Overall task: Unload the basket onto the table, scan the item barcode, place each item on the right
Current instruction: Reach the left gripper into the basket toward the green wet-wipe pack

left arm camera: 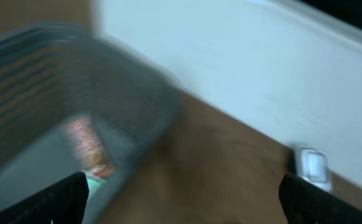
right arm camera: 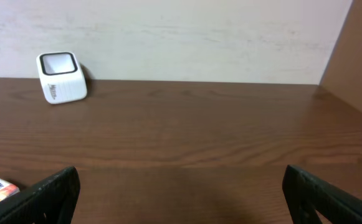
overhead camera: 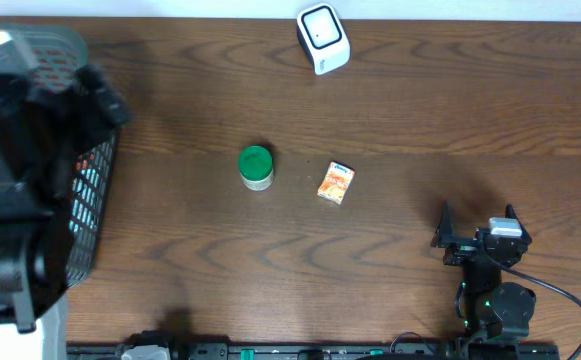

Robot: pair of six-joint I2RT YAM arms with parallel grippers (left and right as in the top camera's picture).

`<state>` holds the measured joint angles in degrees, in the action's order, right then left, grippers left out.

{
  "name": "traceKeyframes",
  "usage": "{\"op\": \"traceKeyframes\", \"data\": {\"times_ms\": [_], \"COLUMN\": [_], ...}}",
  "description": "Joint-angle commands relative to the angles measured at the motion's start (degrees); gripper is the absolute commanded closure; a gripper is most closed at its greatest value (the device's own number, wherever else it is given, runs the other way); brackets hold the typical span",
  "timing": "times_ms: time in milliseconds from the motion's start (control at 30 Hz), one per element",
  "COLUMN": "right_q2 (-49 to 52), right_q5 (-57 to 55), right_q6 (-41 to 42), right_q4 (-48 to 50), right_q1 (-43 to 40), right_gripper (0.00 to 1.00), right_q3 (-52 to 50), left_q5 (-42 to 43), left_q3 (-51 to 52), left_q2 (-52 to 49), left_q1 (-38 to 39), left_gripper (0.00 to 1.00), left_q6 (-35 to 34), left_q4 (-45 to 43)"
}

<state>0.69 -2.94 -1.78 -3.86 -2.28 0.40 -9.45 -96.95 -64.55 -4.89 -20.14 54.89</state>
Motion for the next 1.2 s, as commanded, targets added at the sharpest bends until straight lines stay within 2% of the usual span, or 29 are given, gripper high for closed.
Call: {"op": "traceKeyframes", "data": {"times_ms": [0,167,400,533,800,1167], "right_q2": [-0.35,-0.35,-0.35,-0.35,-0.35,-0.35], "right_q5": [0.07,0.04,0.04,0.04,0.04,0.04], "right_q6": [-0.46,-0.46,-0.44,-0.44,-0.46,-0.46], "right_q4": [-0.22,-0.22,-0.22,-0.22,-0.22,-0.22], "right_q1": [0.35,0.35,0.35,0.35,0.35,0.35], "right_gripper": [0.01,0.01,0.01,0.01,0.01,0.01], "right_q3": [-0.09,-0.09,-0.09,-0.09,-0.09,-0.09], "left_q5": [-1.29,6.93,17.70,19.08,21.07,25.79], "left_q3": [0.37,1.05,2.12,2.19,4.57,12.59], "left_q2": [-0.09,-3.58,-11.67,-16.85,-25.07,-30.95], "left_q1": [-11.17,-22.08,-31.52,-33.75,-36.04,-40.48], "left_gripper": [0.02,0.02,0.02,0.02,0.02,0.02], "left_q6": [-8.24,-9.68,-11.72,-11.87,-10.56,-8.98], "left_q4": [4.48,8.09,11.74,14.10,13.11,6.14]}}
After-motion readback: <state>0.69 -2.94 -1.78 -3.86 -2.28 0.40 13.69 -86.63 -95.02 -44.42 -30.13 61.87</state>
